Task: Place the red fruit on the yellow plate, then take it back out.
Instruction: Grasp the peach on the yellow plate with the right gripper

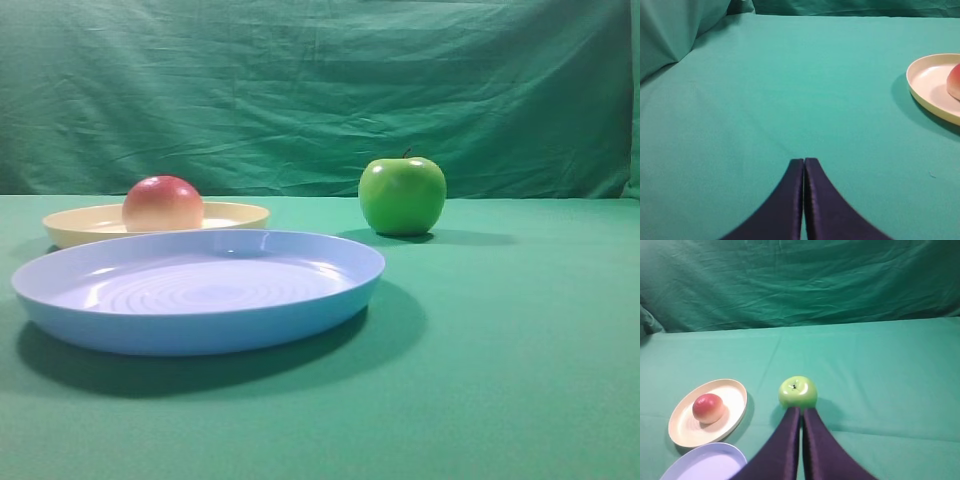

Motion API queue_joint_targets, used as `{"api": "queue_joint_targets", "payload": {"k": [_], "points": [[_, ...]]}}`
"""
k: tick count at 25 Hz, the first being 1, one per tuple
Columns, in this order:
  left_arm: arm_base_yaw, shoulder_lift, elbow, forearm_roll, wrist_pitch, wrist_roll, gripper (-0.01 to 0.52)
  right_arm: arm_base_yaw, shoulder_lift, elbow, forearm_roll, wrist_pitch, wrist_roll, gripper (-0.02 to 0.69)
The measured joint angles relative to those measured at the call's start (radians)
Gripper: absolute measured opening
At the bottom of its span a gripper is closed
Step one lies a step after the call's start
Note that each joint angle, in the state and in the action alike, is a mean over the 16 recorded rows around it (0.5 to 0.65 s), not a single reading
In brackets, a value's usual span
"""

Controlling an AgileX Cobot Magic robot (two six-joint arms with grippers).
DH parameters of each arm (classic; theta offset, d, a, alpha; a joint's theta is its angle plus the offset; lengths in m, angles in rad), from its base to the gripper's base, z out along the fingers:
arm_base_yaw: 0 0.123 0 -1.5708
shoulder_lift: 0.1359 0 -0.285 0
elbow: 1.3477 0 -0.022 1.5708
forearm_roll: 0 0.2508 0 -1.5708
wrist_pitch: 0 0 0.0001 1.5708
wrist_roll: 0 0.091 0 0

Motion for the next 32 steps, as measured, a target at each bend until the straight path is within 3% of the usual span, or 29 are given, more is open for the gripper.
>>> {"api": "queue_joint_targets", "payload": {"k": [14,32], "points": [[0.0,0.0,0.0,0.0,0.0,0.0,0.0,0.099,0.194,-0.113,-0.01,0.074,-0.137,0.0],[0.0,0.0,0.0,0.0,0.0,0.0,0.0,0.385,1.004,-0.67,-0.069,0.255,-0.222,0.011]]}}
